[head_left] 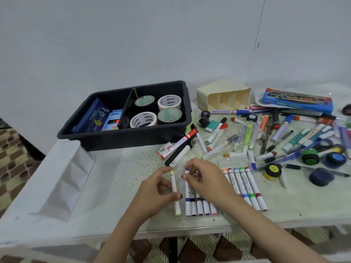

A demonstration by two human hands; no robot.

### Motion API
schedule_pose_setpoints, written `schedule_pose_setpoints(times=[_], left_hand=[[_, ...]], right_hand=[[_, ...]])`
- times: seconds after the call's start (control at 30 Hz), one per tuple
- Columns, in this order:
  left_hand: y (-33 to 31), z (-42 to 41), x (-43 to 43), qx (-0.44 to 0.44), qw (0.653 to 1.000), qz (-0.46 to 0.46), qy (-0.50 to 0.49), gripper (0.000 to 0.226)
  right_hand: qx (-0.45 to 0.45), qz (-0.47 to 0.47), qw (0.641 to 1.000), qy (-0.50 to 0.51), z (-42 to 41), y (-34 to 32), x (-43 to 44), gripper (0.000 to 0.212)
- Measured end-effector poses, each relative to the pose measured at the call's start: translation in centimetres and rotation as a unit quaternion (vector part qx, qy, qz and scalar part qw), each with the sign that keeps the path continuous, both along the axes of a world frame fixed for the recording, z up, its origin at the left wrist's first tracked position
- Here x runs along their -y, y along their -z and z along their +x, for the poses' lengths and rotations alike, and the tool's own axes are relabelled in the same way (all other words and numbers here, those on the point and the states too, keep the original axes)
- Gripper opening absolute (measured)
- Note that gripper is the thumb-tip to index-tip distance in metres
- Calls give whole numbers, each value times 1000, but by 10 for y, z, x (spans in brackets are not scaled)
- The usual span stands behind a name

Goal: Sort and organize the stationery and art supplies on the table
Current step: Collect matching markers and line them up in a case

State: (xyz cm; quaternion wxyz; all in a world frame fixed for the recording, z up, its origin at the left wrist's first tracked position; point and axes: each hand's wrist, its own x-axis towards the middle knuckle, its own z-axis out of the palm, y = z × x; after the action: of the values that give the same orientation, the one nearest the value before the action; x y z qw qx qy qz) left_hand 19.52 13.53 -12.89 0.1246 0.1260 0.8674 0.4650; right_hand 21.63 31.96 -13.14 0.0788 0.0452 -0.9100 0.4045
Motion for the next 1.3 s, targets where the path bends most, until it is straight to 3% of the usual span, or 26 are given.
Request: schedule_pose_setpoints(times=[0.27, 0.67, 0.93, 1.3], left_hand=[[1, 0, 1, -9, 1000, 15, 12, 63], [7, -1, 2, 1, 999, 33, -3, 63], [6, -1, 0, -14, 1000, 16, 3, 64], [1, -6, -2, -42, 998, -29, 43, 64]], right_hand=[[24, 158, 981, -108, 4, 4, -14, 83], [67, 184, 970, -143, 2, -7, -16, 76], [68, 257, 954, -136, 2, -13, -7, 67], [59, 200, 967, -144, 3, -10, -15, 73]])
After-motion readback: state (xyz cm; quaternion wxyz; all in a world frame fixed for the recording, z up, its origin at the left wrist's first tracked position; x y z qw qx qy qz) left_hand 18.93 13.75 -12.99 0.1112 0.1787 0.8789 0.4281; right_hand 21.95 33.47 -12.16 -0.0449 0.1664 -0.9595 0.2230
